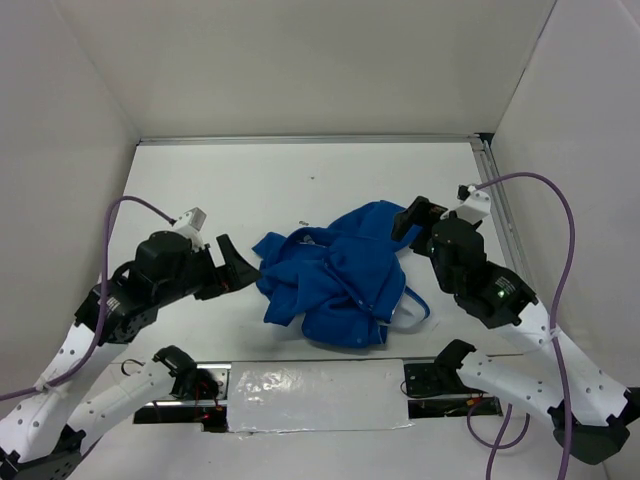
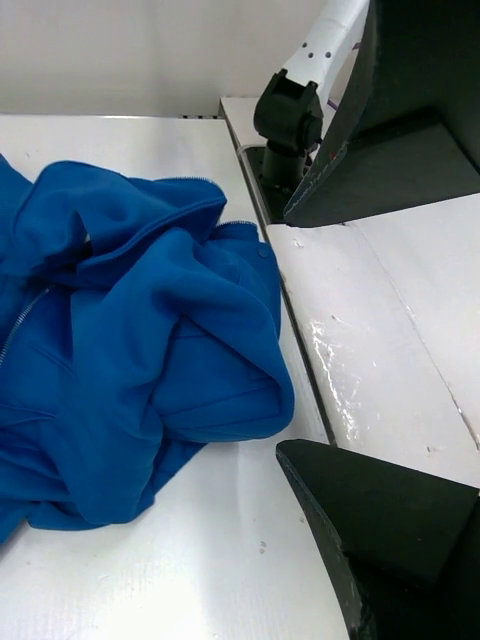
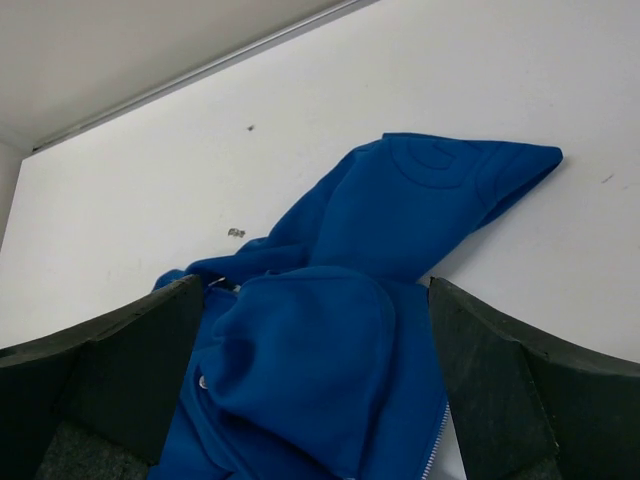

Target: Zip up the jacket

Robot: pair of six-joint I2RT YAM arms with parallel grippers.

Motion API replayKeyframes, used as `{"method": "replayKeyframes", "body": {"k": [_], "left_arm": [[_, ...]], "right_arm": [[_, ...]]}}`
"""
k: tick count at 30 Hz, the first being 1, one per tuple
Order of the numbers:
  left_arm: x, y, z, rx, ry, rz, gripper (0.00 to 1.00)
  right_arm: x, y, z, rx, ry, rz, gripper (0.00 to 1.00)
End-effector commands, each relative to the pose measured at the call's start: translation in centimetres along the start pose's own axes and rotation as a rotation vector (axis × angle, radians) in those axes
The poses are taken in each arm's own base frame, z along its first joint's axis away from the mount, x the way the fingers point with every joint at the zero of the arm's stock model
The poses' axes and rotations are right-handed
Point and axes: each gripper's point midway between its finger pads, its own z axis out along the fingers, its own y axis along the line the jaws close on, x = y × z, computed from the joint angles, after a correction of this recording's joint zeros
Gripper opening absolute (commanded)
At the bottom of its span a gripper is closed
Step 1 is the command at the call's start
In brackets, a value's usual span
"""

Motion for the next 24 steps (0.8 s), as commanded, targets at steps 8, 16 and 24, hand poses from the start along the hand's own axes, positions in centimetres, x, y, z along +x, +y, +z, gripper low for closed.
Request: {"method": "replayKeyframes", "body": {"k": [8,16,24], "left_arm": [[0.0,0.2,2.6,-0.056,0.056,-0.012,0.99],[0.5,-0.7,6.8,-0.028,0.148,0.005,0.99],[-2.5,2.9,14.0,-0.114,0.201,-0.098,0.99]], "right_arm": [[-0.1,1.4,1.4,-0.038,0.011,-0.065,1.0],[3.2,4.2,7.2,-0.086,0.203,-0.141,1.0],[7.2,5.1,14.8,-0.082,0.368,-0.217,1.0]]}}
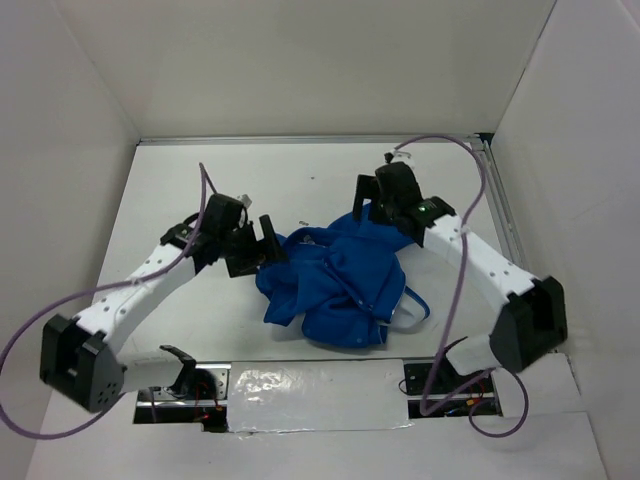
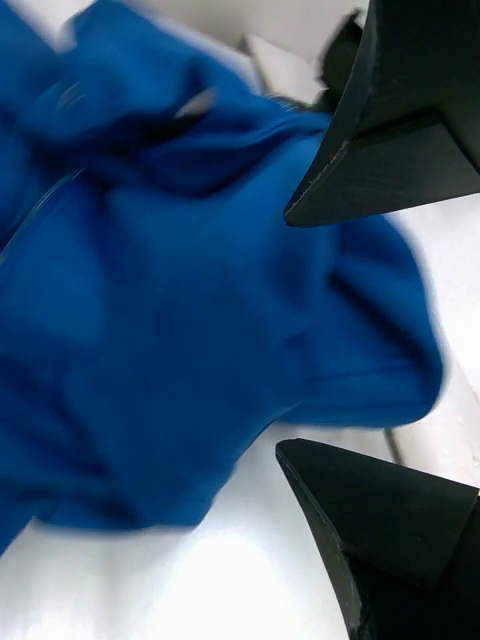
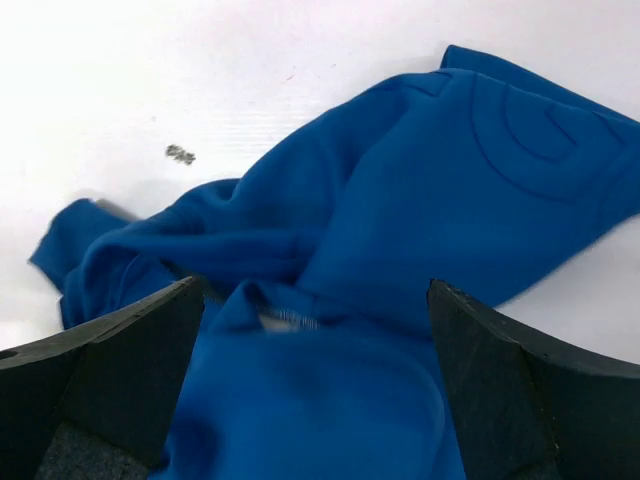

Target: Zip up the jacket

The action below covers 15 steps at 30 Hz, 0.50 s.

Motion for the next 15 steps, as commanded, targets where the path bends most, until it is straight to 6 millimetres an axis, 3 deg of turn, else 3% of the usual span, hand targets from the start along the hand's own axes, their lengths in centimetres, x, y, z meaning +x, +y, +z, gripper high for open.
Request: {"method": "replayKeyframes", "body": {"k": [1,3,4,6,7,9,11,14,15], "left_arm": [[-3.7,0.6,1.6,-0.001,-0.021,-0.05,0.99],[-5.5,2.2,3.0,-0.029,0.002,-0.117,0.99],[-6.3,3.1,4.2,-0.043,0.011,-0.133,0.99],[-7.3,4.6,5.2,-0.068,0.014,-0.175,0.99],[-7.8,4.9,5.7,-0.082,0.017,-0.188,0.99],[-7.1,6.7,7.8,-0.157,0.09,-0.23,0.99],[-6.6,7.3,9.6,-0.177,0.141,-0.241,0.99],[-6.3,7.2,11.7,-0.136,0.186,-0.246,0.99],[-6.3,7.1,12.1,-0.127,0.194,-0.245,0.99]], "right_arm": [[-2.3,1.6,2.8,-0.038,-0.006,-0.034,1.0],[-2.9,1.8,4.0,-0.027,0.003,-0.042,1.0],[-1.9,1.7,5.5,-0.017,0.044,-0.052,1.0],[-2.1,2.1,6.5,-0.026,0.052,-0.062,1.0],[-1.0,2.1,7.7,-0.021,0.091,-0.069,1.0],[-1.0,2.5,8.7,-0.019,0.108,-0.049,1.0],[0.9,2.7,10.3,-0.024,0.172,-0.043,1.0],[2.6,3.1,12.4,-0.016,0.225,-0.009,1.0],[2.1,3.1,12.8,-0.008,0.217,0.007,1.0]]}}
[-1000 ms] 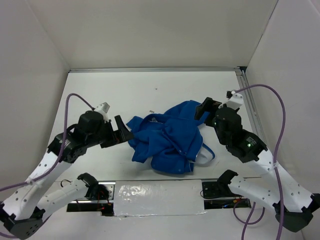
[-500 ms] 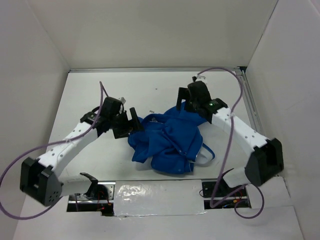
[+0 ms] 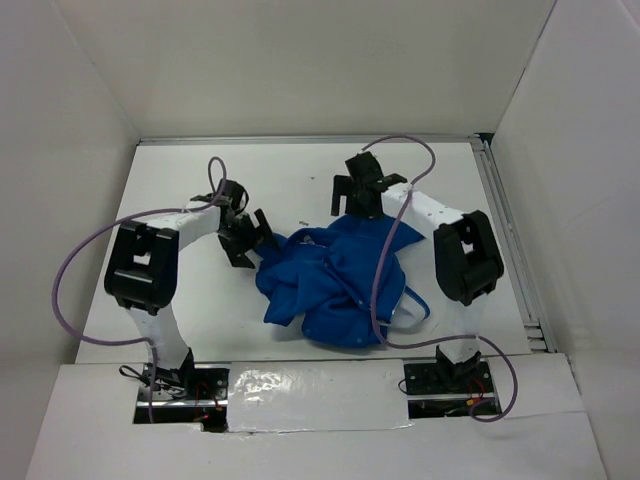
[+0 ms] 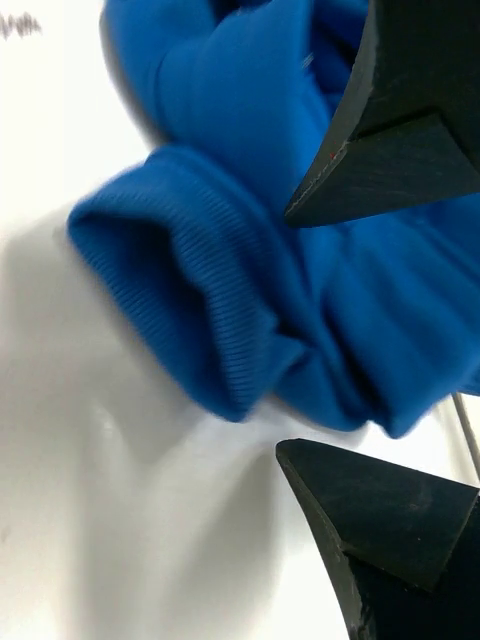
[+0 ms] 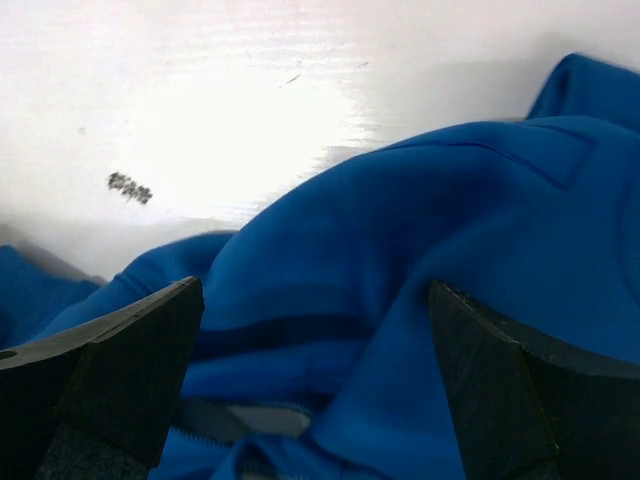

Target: Zip up the jacket

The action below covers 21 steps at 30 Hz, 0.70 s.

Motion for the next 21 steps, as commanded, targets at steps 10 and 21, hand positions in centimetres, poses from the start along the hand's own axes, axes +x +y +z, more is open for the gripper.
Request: {"method": "replayKeyframes", "body": {"k": [10,21], "left_arm": [[-2.3,-4.3,4.2,0.11,0.074,0.07,0.11],[-6.0,-14.3,-12.4,0.366,-0.397,0.465,0.0]], "right_arm": [[0.6,0.0,5.8,0.089,0.047,0.182,0.66],[-11.3,0.7,-9.5,0.063,-0.488,0.176,0.0]]}}
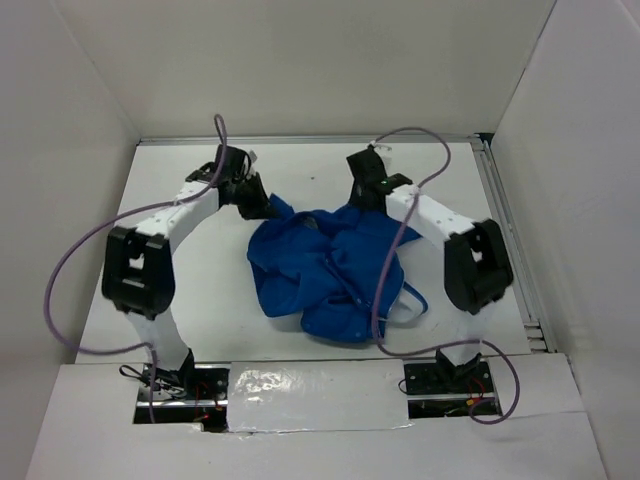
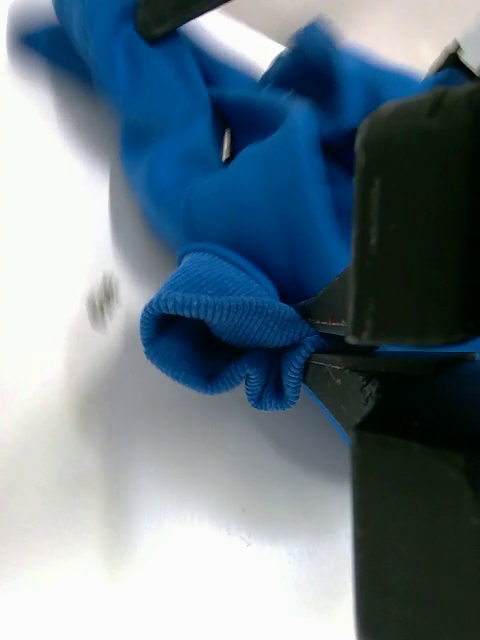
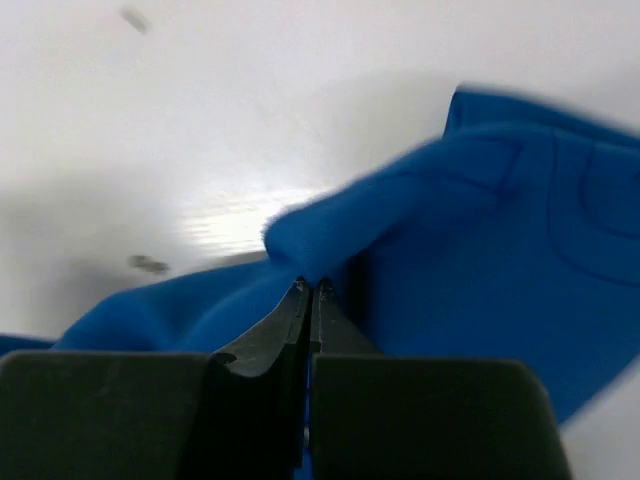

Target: Zip up the jacket

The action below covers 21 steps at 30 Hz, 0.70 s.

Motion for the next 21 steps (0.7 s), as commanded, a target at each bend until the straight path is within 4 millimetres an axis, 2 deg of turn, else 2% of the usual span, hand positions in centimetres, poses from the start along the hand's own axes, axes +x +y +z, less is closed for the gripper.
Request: {"method": "replayKeyframes", "body": {"k": [1,2,3,4,5,7,8,9,10,11,12,13,14,15,16,17,18,19,21], "left_arm": [[-4.1,-9.2,-10.3,0.222,-0.324,0.31,0.0],[-4.0,-10.2,-12.1,0.247,-0.366,0.366,0.0],[-3.5,-12.3,-15.4,0.299,-0.433,0.426,0.0],[-3.3,-13.5,-17.3,0.336,-0.479,0.475,0.0],[-2.8,-15.0,-20.9,0.378,-0.556,0.532,0.0],[-1.5,-17.0,-24.6,0.444,-0.625,0.604,0.0],[-0.6,-18.4,-28.5,0.503,-0.701,0.653,0.0],[0.2,-19.2,-30.6,0.543,-0.733,0.68,0.0],[1.1,-20.3,-33.3,0.605,-0.771,0.729,0.0],[2.0,-21.0,-35.4,0.645,-0.797,0.752,0.0],[3.3,-21.4,-38.5,0.692,-0.845,0.778,0.0],[4.2,-21.8,-40.3,0.731,-0.858,0.802,0.0],[5.5,-22.5,-44.1,0.781,-0.92,0.832,0.0],[6.2,-22.7,-45.7,0.801,-0.933,0.849,0.0],[7.1,-22.9,-47.3,0.831,-0.944,0.868,0.0],[8.2,-23.4,-50.8,0.871,-1.004,0.895,0.0],[8.8,-23.5,-52.2,0.886,-1.025,0.906,0.0],[9.9,-23.9,-54.9,0.927,-1.065,0.933,0.0],[11.1,-24.3,-57.4,0.974,-1.102,0.968,0.0]], "right_arm": [[-11.2,1.5,-11.4,-0.093,-0.425,0.084,0.0],[-13.3,1.6,-15.7,-0.153,-0.516,0.114,0.0],[-13.7,1.7,-17.7,-0.181,-0.556,0.096,0.0],[-14.0,1.7,-19.4,-0.199,-0.586,0.097,0.0],[-14.8,1.3,-22.7,-0.234,-0.637,0.111,0.0],[-15.1,1.6,-26.4,-0.289,-0.684,0.103,0.0],[-15.6,1.3,-29.6,-0.338,-0.736,0.113,0.0],[-15.6,1.3,-31.5,-0.371,-0.764,0.102,0.0],[-15.6,1.3,-35.0,-0.433,-0.809,0.093,0.0],[-15.7,1.3,-36.8,-0.46,-0.832,0.087,0.0],[-16.3,1.1,-39.4,-0.494,-0.868,0.095,0.0],[-16.1,1.3,-41.5,-0.542,-0.886,0.094,0.0],[-16.3,0.5,-44.1,-0.569,-0.924,0.083,0.0],[-17.0,-0.2,-46.9,-0.607,-0.963,0.103,0.0],[-16.9,-0.5,-49.3,-0.658,-0.98,0.108,0.0],[-16.8,-0.7,-50.2,-0.669,-0.986,0.084,0.0],[-17.3,-1.4,-52.7,-0.716,-1.015,0.098,0.0],[-16.9,-1.5,-54.1,-0.759,-1.017,0.09,0.0],[-17.1,-2.3,-56.9,-0.824,-1.05,0.079,0.0]]}}
